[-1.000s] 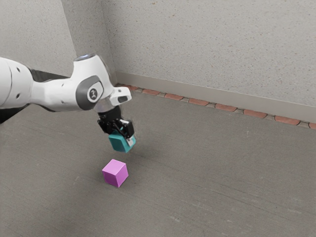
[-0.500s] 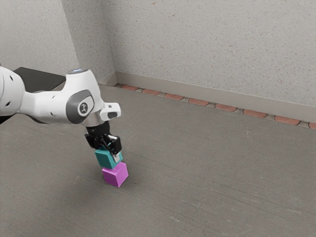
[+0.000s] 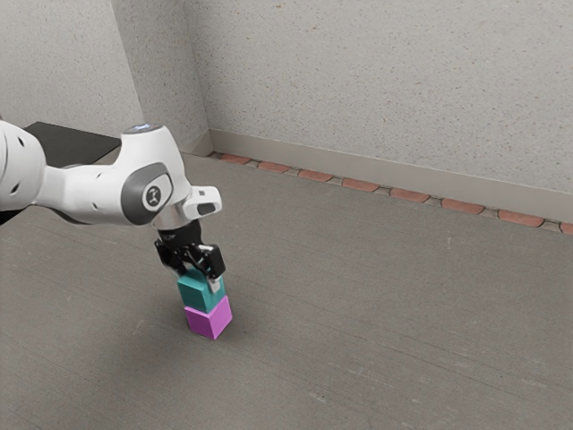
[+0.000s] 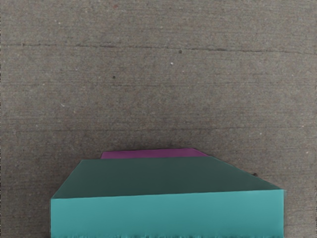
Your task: Pick up the blue block with one arm, and put the blue block on the pink block with one arm
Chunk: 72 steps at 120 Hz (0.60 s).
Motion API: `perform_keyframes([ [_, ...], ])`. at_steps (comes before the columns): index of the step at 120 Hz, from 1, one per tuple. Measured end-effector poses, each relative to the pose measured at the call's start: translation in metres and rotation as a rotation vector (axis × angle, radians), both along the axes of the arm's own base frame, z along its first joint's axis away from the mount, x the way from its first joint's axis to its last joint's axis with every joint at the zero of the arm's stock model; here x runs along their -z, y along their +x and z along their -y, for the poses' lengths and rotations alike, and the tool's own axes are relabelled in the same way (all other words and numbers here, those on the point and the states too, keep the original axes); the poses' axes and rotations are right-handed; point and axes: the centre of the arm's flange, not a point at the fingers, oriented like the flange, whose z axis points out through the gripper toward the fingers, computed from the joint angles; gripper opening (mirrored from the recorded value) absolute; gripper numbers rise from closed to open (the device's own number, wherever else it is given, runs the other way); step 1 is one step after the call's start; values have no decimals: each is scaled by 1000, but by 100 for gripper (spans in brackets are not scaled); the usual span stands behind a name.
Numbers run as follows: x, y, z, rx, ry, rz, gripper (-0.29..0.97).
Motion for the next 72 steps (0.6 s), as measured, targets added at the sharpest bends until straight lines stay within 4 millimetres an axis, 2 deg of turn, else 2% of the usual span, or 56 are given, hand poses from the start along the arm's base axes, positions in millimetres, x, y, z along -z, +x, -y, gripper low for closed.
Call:
perform_keyframes([
  [8, -5, 0, 0, 1, -1, 8, 61],
  [16, -22, -1, 1, 3, -3, 34, 63],
  [31, -81, -10, 4, 15, -15, 100, 65],
  [33, -91, -9, 4, 18, -15, 109, 66],
  [39, -139, 2, 4, 39, -1, 160, 66],
  [49, -238, 17, -2, 74, 56, 260, 67],
  [53, -261, 17, -6, 83, 77, 273, 67],
  [60, -275, 13, -16, 84, 102, 254, 67],
  [72, -274, 6, -30, 68, 121, 195, 67],
])
